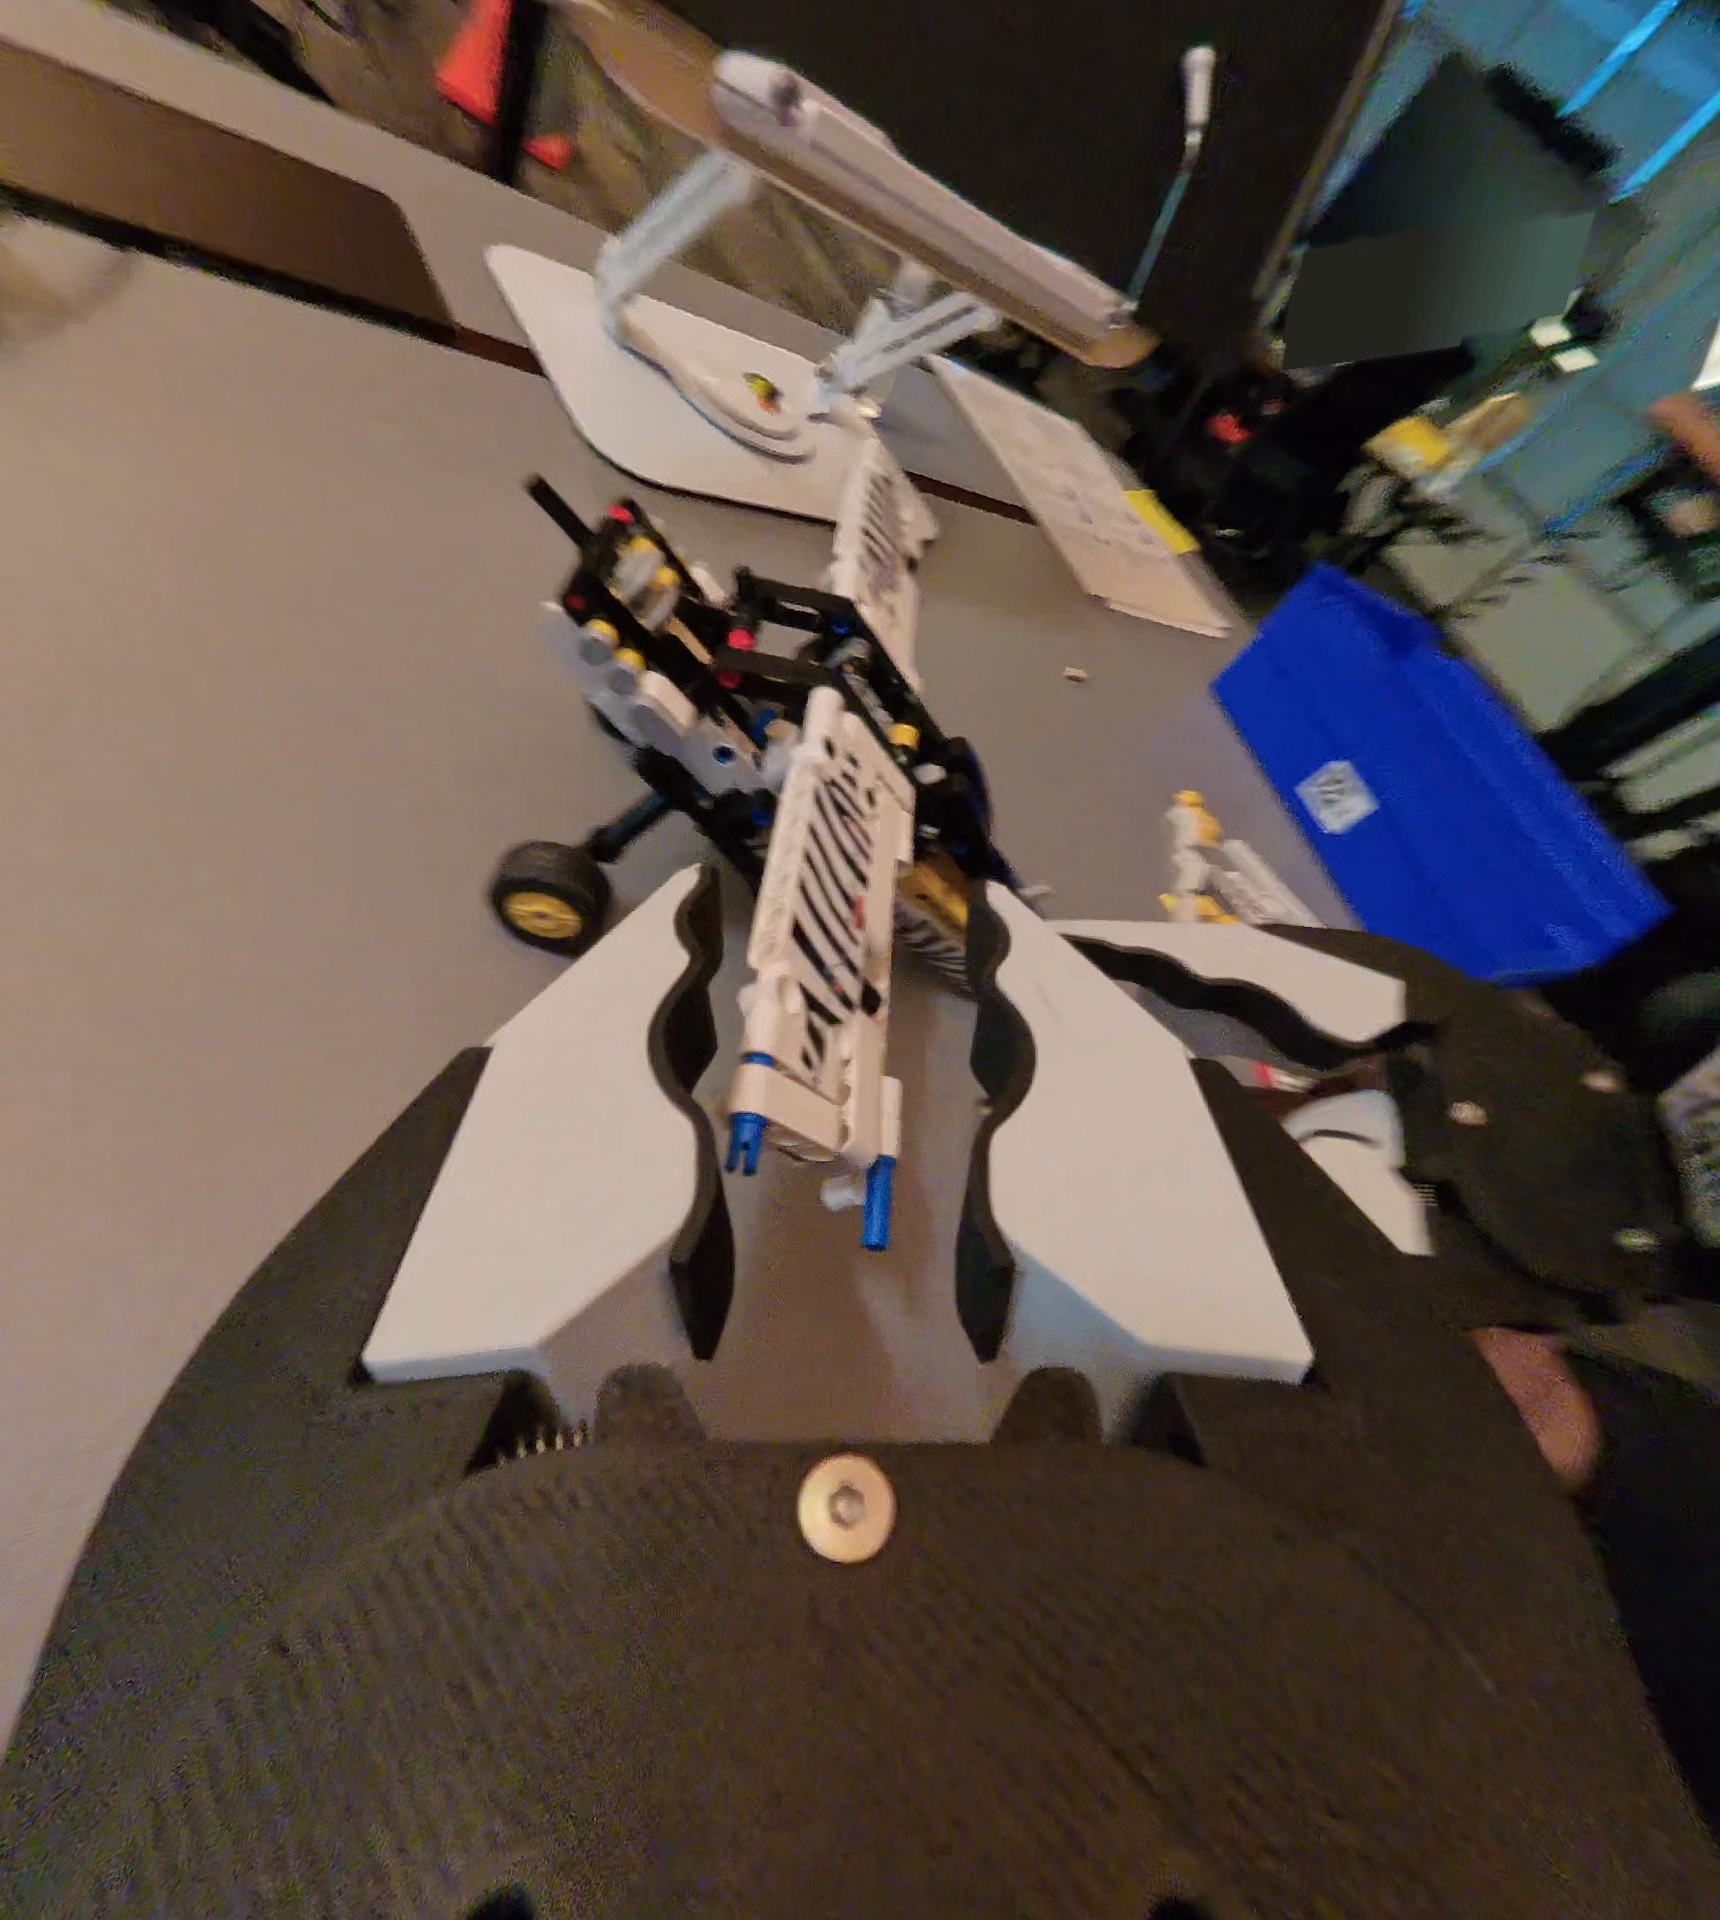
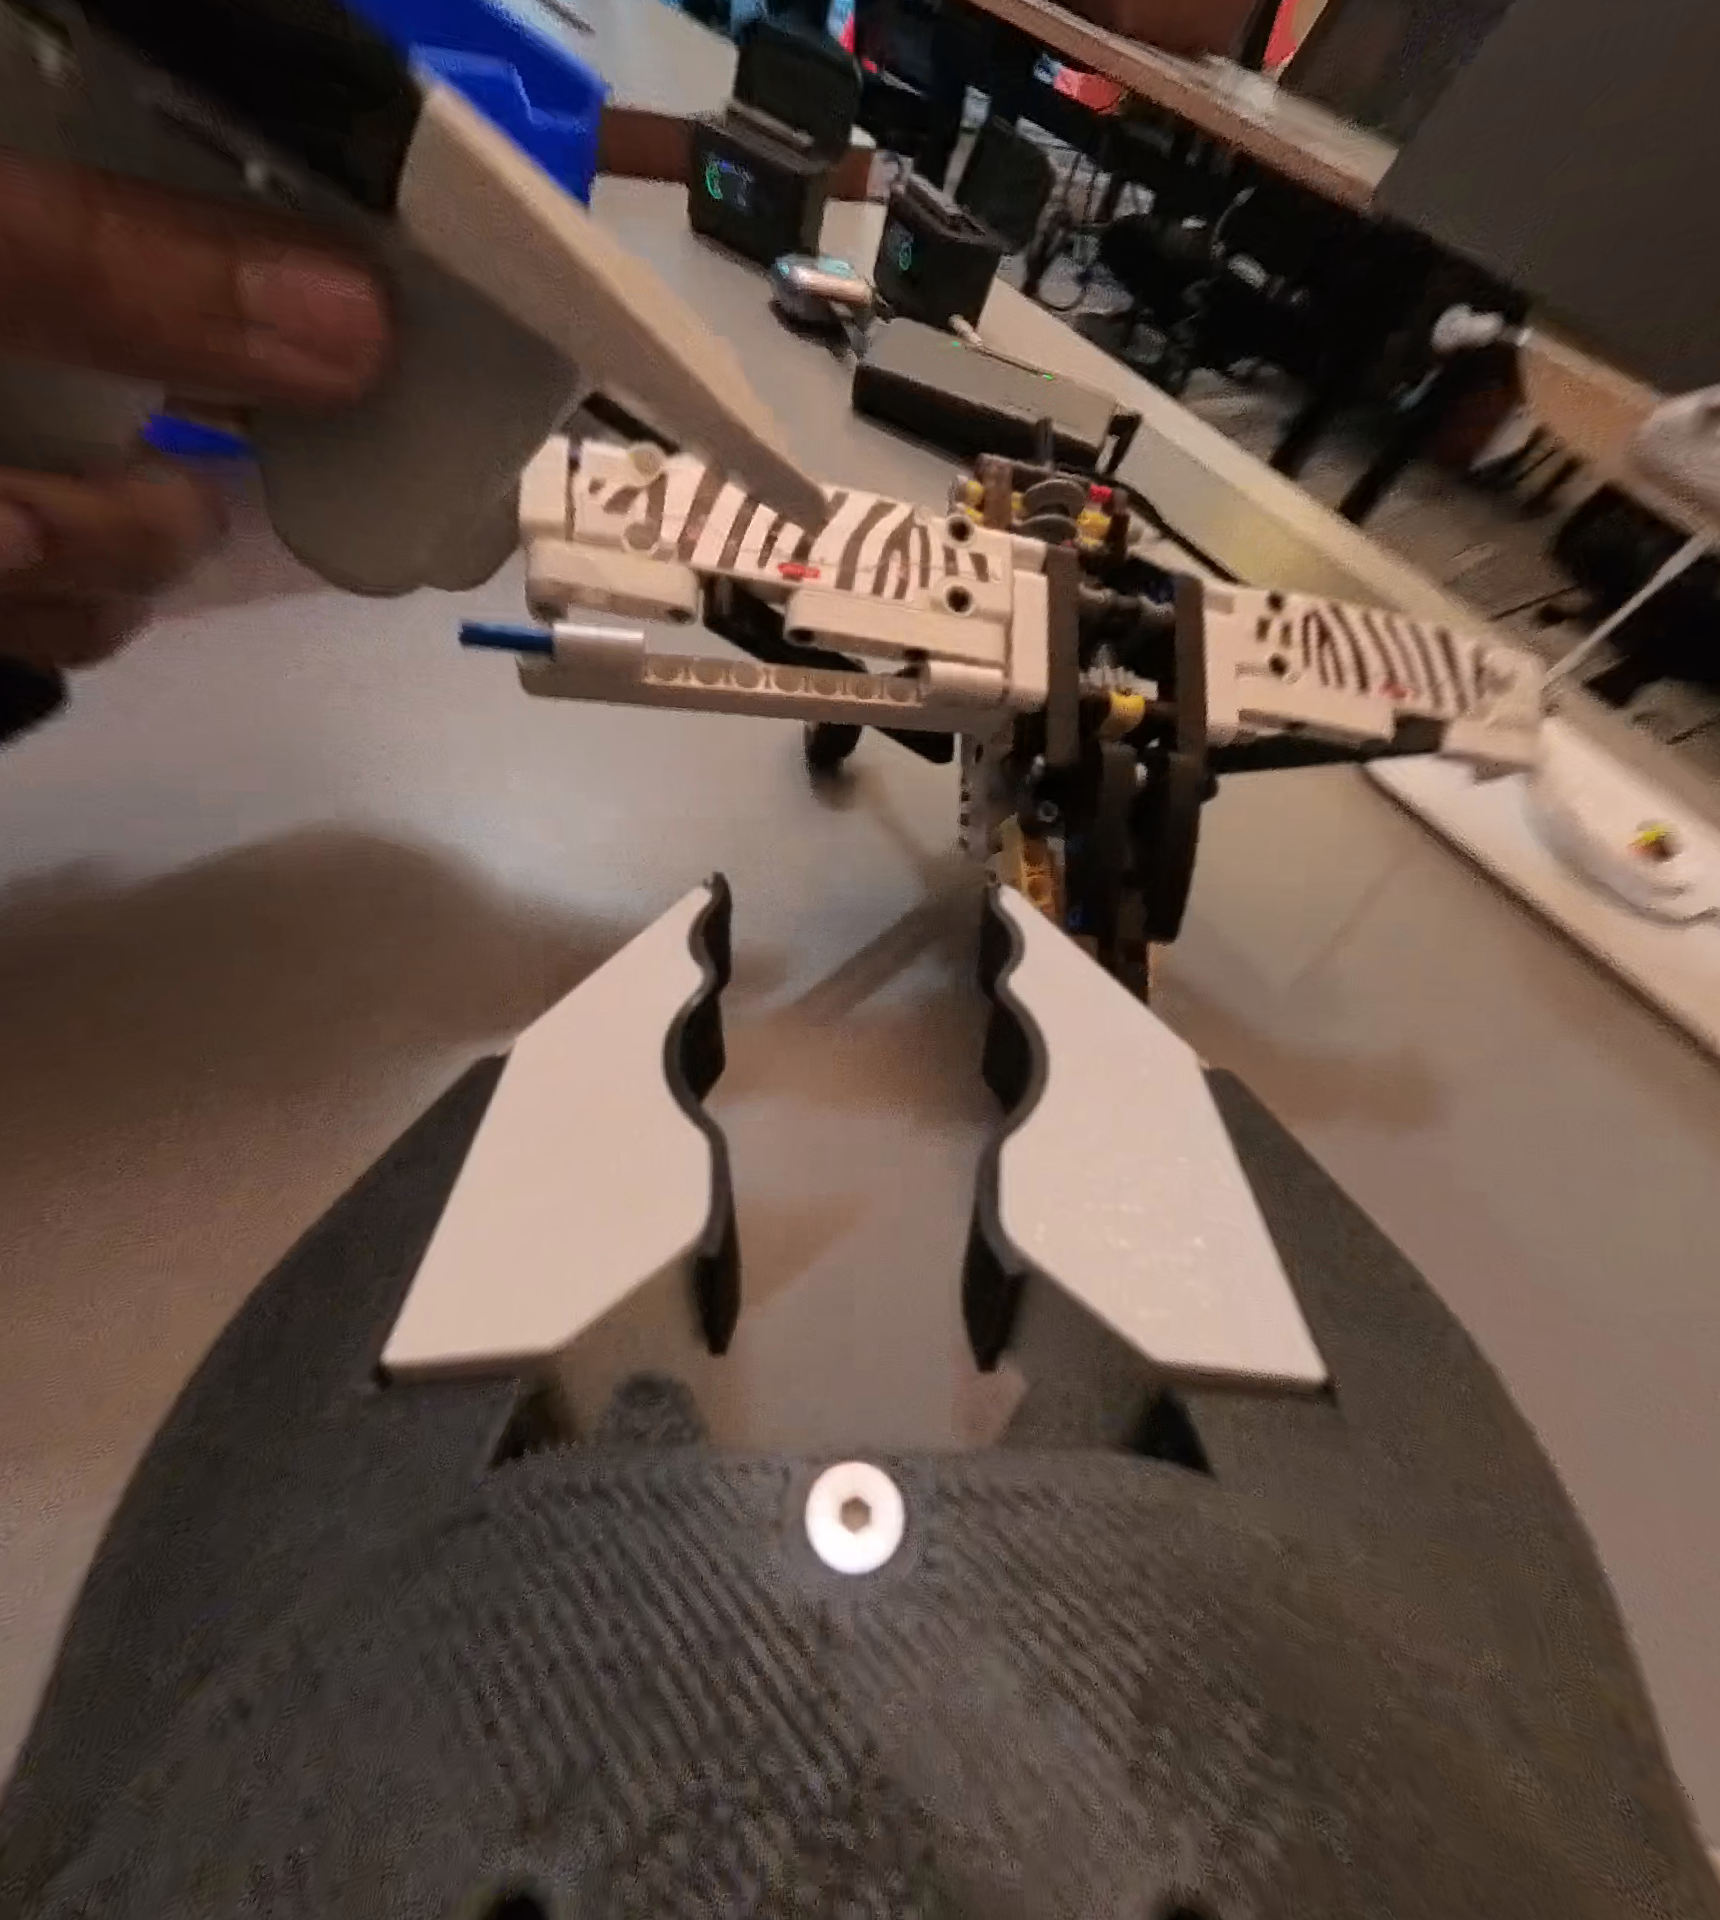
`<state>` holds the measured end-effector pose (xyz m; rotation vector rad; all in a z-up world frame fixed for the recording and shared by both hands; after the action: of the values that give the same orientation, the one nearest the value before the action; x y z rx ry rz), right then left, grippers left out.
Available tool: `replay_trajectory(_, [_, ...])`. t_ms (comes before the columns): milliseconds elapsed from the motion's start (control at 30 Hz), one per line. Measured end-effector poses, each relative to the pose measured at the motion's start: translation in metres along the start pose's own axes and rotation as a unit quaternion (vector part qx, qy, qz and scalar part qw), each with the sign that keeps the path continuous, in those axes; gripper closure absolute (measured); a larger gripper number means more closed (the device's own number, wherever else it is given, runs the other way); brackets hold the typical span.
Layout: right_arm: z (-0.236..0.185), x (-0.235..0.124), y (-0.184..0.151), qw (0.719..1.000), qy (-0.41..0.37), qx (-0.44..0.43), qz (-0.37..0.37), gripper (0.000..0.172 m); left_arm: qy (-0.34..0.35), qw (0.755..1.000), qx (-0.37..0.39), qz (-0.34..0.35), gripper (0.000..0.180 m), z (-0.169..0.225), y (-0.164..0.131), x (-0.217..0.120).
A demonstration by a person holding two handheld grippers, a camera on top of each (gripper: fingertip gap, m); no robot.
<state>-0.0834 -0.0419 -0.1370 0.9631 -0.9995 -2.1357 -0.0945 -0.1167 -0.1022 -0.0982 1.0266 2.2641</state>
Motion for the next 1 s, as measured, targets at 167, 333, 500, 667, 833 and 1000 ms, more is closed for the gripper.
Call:
replay_trajectory(167, [-0.001, 0.007, -0.005, 0.986, -0.071, -0.146, -0.03, 0.138, -0.106, 0.989, -0.092, -0.051, 0.172, 0.003, -0.017, 0.006])
replay_trajectory(333, [0.023, 0.002, -0.006, 0.922, -0.207, -0.324, -0.05, 0.139, -0.189, 0.969, -0.138, -0.079, 0.173, 0.015, -0.028, 0.01])
replay_trajectory(500, [0.02, 0.006, 0.0, 0.838, -0.259, -0.478, -0.046, 0.149, -0.222, 0.959, -0.163, -0.067, 0.173, 0.016, -0.027, 0.01])
replay_trajectory(667, [0.018, 0.016, 0.005, 0.824, -0.266, -0.499, -0.04, 0.15, -0.227, 0.958, -0.166, -0.06, 0.172, 0.012, -0.025, 0.009])
replay_trajectory(833, [0.024, 0.025, 0.005, 0.827, -0.26, -0.497, -0.04, 0.152, -0.222, 0.96, -0.159, -0.058, 0.173, 0.011, -0.025, 0.009])
replay_trajectory(1000, [0.024, 0.027, 0.007, 0.834, -0.255, -0.489, -0.029, 0.157, -0.227, 0.959, -0.163, -0.055, 0.173, 0.012, -0.025, 0.01])
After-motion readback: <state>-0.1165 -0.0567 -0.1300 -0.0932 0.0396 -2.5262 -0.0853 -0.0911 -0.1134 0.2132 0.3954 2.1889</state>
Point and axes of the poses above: each gripper's, where its closed fingertips meet, x out along the fingers, y out of its top, z = x × y across the jaws, the point moved 2 cm from there along -x, back along the fingers, and after that the axes turned 14 degrees about -x, right-handed, at the moved point
